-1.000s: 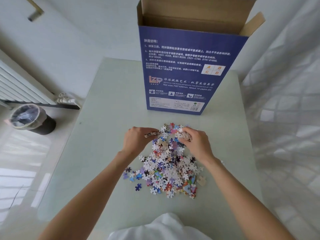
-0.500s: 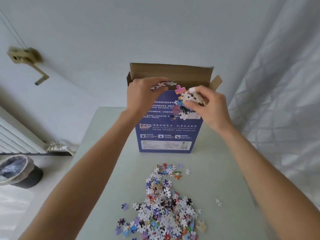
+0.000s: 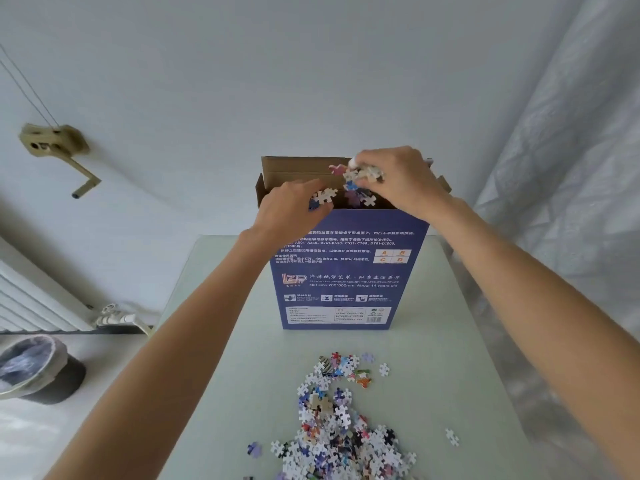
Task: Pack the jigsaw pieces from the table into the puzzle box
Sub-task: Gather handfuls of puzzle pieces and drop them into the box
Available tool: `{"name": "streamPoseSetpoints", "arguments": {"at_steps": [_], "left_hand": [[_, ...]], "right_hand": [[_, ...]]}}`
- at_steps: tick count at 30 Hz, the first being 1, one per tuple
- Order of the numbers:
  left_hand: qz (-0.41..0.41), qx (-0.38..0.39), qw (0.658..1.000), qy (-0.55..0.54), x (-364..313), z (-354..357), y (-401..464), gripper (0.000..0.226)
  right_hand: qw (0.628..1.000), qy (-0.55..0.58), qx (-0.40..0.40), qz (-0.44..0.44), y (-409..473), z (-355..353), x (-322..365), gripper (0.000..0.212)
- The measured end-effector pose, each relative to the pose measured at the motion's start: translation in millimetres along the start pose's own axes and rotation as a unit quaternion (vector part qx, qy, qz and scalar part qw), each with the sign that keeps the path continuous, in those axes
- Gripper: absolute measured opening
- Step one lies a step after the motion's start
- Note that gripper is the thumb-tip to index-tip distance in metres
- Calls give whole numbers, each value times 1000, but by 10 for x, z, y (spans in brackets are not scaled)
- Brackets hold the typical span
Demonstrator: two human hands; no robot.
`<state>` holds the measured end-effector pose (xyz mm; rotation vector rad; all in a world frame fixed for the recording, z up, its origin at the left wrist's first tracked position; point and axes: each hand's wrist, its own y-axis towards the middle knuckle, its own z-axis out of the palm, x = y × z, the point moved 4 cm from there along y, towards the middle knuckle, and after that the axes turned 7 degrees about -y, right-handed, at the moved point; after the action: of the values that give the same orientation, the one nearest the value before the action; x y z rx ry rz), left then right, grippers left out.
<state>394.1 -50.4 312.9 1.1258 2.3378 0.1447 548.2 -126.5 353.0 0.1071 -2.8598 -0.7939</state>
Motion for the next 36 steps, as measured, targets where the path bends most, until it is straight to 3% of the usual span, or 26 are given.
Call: {"name": "streamPoseSetpoints", "arguments": {"at_steps": [6, 10, 13, 22, 28, 30, 33, 36], "left_hand": [[-11, 9, 999, -49, 79, -76, 11, 29], [12, -7, 993, -113, 58, -94, -3, 17], [32, -28, 994, -103, 49, -92, -27, 13], [141, -106, 984, -21, -15, -82, -171, 18], [230, -228, 946, -11, -53, 70, -837, 17], [211, -221, 951, -40, 66, 296, -1149, 15], [110, -171, 977, -65, 352, 725, -1527, 21], [-74, -15, 995, -67, 685, 1247, -1788, 31]], "right_hand": [[985, -25, 162, 51, 61, 123, -63, 34], [982, -25, 179, 49, 110, 94, -20, 31], [984, -39, 171, 40, 108, 116, 32, 26], [995, -26, 48, 81, 1, 176, 27, 12], [982, 42, -184, 30, -786, 165, 471, 14], [986, 36, -163, 26, -1203, 462, 596, 12], [996, 47, -58, 47, -1768, 1078, 574, 12], [985, 52, 113, 120, -2218, 1723, 389, 23]]}}
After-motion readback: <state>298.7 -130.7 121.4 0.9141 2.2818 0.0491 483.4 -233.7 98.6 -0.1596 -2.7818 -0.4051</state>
